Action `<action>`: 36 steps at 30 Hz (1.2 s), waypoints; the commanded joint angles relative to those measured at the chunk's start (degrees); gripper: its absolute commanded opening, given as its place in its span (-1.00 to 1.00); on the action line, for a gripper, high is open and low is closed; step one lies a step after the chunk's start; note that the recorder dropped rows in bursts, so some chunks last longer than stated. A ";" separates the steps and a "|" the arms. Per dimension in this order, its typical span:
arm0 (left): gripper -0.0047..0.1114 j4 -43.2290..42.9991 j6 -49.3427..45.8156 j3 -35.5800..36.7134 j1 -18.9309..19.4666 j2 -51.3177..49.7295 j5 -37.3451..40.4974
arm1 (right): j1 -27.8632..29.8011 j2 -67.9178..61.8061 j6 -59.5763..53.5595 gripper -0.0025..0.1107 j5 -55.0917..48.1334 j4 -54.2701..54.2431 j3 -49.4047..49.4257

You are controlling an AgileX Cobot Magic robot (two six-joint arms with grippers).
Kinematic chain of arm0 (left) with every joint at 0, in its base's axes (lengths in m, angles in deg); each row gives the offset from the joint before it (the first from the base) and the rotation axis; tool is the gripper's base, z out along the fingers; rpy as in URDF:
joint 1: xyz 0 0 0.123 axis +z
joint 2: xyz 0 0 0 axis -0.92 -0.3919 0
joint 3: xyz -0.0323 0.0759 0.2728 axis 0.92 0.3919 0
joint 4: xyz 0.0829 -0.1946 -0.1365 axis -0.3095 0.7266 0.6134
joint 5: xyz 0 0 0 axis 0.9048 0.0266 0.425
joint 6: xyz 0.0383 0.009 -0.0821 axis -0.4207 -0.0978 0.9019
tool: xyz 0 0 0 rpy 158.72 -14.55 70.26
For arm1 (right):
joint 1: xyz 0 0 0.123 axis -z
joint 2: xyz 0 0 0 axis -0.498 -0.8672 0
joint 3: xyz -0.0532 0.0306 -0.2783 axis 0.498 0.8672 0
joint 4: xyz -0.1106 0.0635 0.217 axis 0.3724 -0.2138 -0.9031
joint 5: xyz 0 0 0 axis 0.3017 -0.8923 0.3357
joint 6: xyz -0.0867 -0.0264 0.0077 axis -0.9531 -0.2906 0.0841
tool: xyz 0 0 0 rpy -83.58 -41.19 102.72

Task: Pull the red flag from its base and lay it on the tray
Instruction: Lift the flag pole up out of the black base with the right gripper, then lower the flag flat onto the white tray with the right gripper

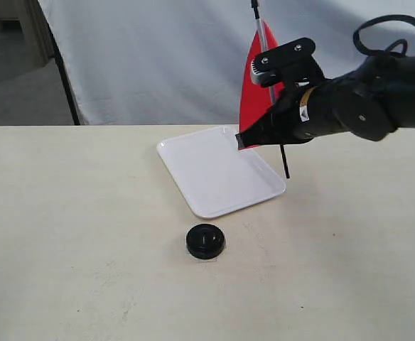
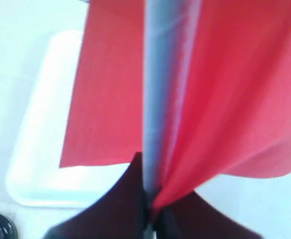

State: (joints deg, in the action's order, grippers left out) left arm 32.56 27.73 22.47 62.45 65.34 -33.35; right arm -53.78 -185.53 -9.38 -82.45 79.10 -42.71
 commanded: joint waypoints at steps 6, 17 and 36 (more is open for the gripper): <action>-0.92 0.00 -0.08 0.09 -0.25 0.06 -0.31 | -0.37 -16.39 -1.41 -0.96 -17.73 -0.67 -18.57; -0.92 0.00 -0.08 0.09 -0.25 0.06 -0.31 | -3.73 -35.57 -6.04 -0.96 -30.95 -3.03 -42.51; -0.92 0.00 -0.08 0.09 -0.25 0.06 -0.31 | -3.73 -40.35 -6.32 -0.41 -34.72 -4.05 -46.79</action>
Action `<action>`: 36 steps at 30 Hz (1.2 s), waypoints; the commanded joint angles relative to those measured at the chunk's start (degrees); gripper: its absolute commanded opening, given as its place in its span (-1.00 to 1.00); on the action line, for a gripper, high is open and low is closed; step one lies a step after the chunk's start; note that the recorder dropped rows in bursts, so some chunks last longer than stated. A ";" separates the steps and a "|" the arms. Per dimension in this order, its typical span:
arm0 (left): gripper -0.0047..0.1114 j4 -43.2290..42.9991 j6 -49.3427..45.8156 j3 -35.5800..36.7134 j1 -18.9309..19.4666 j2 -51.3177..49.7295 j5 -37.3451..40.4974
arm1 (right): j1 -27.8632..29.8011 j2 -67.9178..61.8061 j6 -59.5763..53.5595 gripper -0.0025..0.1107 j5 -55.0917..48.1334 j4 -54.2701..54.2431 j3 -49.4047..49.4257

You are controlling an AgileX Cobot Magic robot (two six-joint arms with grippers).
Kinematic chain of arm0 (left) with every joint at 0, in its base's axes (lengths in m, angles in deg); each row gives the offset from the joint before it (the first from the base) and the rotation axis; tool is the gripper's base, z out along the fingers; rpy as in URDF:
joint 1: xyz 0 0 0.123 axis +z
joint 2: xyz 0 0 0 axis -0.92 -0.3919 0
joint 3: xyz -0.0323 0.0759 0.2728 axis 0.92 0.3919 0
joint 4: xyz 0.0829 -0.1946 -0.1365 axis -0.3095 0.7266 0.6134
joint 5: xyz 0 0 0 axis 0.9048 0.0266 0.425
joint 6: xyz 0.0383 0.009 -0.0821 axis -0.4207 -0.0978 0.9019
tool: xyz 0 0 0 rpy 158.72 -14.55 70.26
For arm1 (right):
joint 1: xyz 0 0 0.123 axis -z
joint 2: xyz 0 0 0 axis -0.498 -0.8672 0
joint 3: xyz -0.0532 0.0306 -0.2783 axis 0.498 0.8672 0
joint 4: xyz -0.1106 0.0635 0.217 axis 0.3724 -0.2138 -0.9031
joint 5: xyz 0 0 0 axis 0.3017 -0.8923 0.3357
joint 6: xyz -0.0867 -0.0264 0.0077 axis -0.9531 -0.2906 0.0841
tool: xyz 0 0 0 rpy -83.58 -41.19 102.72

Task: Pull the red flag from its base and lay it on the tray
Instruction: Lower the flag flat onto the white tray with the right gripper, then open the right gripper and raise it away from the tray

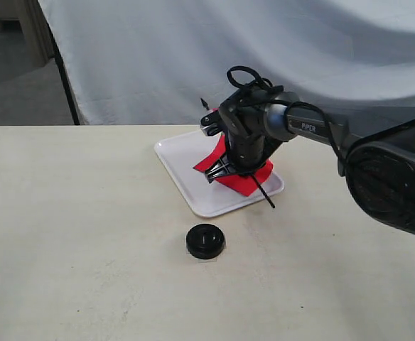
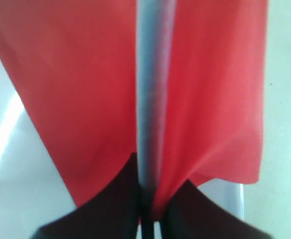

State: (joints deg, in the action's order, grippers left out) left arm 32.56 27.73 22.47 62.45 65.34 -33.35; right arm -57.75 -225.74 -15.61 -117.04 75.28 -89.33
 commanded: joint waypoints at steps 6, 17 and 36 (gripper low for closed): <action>-0.92 0.00 -0.08 0.09 -0.25 0.06 -0.31 | -1.19 2.03 -1.21 0.39 -2.75 -0.35 -0.17; -0.92 0.00 -0.08 0.09 -0.25 0.06 -0.31 | 3.67 21.14 -7.77 -0.93 -12.18 -4.78 20.79; -0.92 0.00 -0.08 0.09 -0.25 0.06 -0.31 | 37.55 79.37 -20.20 -0.95 19.85 -34.59 68.46</action>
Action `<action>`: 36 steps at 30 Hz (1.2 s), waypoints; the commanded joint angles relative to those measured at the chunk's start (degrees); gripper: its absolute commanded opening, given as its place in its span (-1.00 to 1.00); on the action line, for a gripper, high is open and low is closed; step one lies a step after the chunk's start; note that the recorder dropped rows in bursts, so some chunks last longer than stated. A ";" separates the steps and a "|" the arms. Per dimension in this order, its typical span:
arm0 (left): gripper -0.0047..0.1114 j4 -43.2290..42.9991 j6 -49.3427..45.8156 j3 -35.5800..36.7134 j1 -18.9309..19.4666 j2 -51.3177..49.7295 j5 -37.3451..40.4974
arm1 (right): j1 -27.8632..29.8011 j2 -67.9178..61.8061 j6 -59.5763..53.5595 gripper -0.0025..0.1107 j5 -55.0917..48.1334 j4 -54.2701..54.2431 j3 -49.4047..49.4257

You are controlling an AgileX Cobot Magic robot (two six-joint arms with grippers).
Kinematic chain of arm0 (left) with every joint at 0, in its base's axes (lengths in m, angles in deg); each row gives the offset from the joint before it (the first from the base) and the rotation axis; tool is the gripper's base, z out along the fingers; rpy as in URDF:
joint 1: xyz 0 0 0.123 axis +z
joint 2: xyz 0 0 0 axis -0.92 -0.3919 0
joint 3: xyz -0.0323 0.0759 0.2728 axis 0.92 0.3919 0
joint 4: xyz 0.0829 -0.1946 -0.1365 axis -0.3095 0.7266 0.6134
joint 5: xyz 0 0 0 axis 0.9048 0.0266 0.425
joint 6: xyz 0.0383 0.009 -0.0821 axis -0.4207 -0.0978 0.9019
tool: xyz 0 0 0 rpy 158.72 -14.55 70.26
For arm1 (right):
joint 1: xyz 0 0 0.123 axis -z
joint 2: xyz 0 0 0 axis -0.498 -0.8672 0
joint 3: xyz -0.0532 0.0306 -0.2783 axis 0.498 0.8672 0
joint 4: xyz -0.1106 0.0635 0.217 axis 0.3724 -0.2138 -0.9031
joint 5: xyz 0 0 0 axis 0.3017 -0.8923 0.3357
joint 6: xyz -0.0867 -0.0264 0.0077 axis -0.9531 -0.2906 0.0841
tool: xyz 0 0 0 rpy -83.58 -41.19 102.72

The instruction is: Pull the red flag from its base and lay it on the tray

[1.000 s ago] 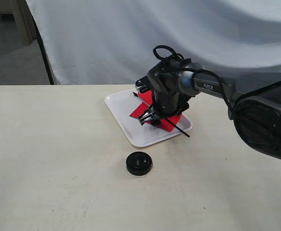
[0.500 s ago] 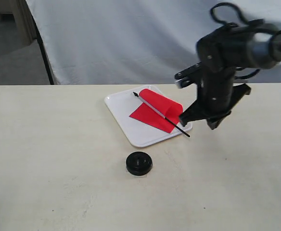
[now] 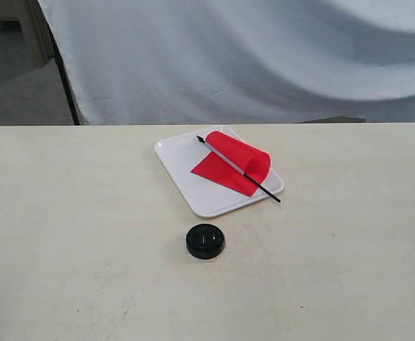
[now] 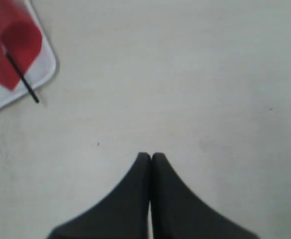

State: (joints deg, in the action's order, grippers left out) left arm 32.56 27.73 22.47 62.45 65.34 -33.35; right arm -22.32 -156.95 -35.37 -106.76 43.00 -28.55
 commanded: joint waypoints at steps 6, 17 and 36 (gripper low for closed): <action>-0.92 0.00 -0.08 0.09 -0.25 0.06 -0.31 | -0.95 29.12 -0.44 -0.95 24.80 -1.98 22.38; -0.92 0.00 -0.08 0.09 -0.25 0.06 -0.31 | -10.33 61.86 -2.00 -0.95 38.71 -1.36 37.89; -0.92 0.00 -0.08 0.09 -0.25 0.06 -0.31 | -10.42 71.60 0.80 -0.95 34.51 -5.10 38.53</action>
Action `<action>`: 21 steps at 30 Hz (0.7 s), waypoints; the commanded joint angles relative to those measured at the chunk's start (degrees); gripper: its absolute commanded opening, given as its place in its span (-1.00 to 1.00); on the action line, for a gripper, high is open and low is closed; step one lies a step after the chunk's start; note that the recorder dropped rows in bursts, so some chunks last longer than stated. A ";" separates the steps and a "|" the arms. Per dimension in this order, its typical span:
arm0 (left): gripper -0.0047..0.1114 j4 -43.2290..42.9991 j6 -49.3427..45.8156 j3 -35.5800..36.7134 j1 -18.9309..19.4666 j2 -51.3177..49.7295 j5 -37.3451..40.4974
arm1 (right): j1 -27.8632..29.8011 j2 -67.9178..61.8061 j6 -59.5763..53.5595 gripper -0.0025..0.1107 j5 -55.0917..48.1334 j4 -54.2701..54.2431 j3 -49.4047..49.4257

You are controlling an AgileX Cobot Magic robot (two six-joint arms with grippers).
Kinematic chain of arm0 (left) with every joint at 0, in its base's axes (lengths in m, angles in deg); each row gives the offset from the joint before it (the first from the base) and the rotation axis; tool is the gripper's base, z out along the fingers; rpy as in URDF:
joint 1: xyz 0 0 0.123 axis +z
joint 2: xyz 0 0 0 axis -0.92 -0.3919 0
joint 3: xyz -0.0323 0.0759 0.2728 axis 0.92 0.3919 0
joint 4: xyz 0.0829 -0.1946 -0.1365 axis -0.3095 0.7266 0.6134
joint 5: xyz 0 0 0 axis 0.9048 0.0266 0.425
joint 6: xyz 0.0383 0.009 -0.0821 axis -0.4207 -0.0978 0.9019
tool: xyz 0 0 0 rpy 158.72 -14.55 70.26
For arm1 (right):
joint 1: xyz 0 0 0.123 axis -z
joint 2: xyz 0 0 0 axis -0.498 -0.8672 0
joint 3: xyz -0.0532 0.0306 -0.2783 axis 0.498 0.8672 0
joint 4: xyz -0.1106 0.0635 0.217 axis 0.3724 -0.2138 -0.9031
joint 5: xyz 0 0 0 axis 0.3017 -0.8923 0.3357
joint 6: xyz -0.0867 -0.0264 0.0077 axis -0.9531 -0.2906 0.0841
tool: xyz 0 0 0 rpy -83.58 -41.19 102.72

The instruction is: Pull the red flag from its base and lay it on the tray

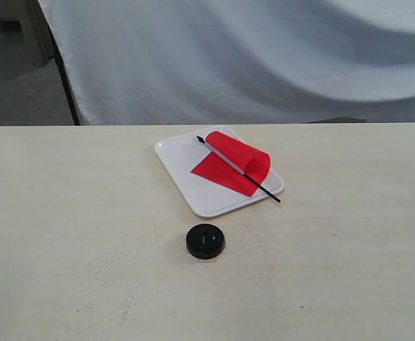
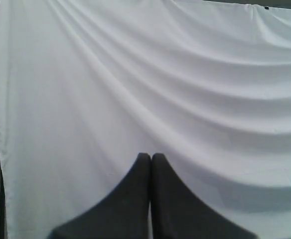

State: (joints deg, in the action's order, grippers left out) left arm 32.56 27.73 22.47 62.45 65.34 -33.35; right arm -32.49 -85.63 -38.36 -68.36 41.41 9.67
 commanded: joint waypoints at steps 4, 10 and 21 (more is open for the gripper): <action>-0.92 0.00 -0.08 0.09 -0.25 0.06 -0.31 | -0.24 0.27 4.94 -0.95 -4.11 -4.86 8.95; -0.92 -0.37 -0.08 0.09 -0.25 0.06 -0.31 | -0.24 0.27 1.88 -0.95 -7.55 -1.31 15.42; -0.92 -0.37 -0.08 0.09 -0.25 0.06 -0.31 | -0.24 0.27 2.62 -0.95 -10.91 -3.85 15.42</action>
State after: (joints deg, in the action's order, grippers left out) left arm 32.56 27.73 22.47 62.45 65.34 -33.35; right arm -32.49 -85.63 -35.57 -78.92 37.74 24.93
